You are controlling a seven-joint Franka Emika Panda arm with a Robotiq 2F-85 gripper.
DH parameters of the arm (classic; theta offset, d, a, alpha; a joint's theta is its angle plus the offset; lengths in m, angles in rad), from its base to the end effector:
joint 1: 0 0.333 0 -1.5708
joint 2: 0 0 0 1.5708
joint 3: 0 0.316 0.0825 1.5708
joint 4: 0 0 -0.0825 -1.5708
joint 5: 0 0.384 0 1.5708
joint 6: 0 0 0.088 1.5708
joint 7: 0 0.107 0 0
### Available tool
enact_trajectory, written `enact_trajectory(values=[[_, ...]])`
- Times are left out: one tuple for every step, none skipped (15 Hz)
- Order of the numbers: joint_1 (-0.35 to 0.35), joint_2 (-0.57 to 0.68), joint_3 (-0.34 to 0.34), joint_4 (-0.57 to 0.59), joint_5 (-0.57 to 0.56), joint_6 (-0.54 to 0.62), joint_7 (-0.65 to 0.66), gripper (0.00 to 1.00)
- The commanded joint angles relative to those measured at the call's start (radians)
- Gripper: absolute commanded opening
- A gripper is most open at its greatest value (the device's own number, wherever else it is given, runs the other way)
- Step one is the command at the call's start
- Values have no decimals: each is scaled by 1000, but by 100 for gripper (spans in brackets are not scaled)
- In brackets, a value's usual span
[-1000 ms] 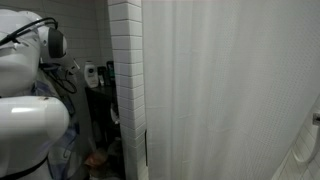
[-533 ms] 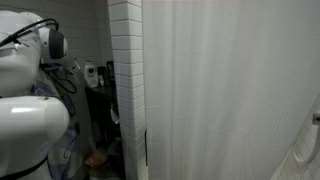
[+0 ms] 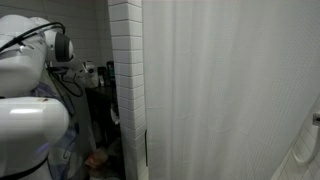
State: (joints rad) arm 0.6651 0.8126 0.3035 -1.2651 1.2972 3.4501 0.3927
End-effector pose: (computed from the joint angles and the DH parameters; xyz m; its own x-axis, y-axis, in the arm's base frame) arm 0.5670 0.4935 0.3589 0.5187 -0.8332 -0.1919 -0.4590 -0.0820 -0.8846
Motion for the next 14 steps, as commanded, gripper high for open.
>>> enact_trajectory(values=[[-40,39,-3,37,8,10,12,0],[-51,44,-3,39,6,10,12,0],[-60,49,-4,42,5,13,11,0],[-69,54,-4,43,4,16,9,0],[-78,58,-3,46,3,15,8,0],[-85,59,-2,44,5,17,8,0],[-88,62,-9,47,6,16,7,0],[-63,59,-55,52,30,0,13,0],[-100,61,-6,44,9,16,5,0],[-100,59,-15,43,10,12,5,0],[-109,55,-9,40,7,11,1,0],[-114,50,-8,34,7,10,-1,0],[-119,46,-7,29,8,10,-2,0],[-127,37,-4,17,14,8,-1,0]])
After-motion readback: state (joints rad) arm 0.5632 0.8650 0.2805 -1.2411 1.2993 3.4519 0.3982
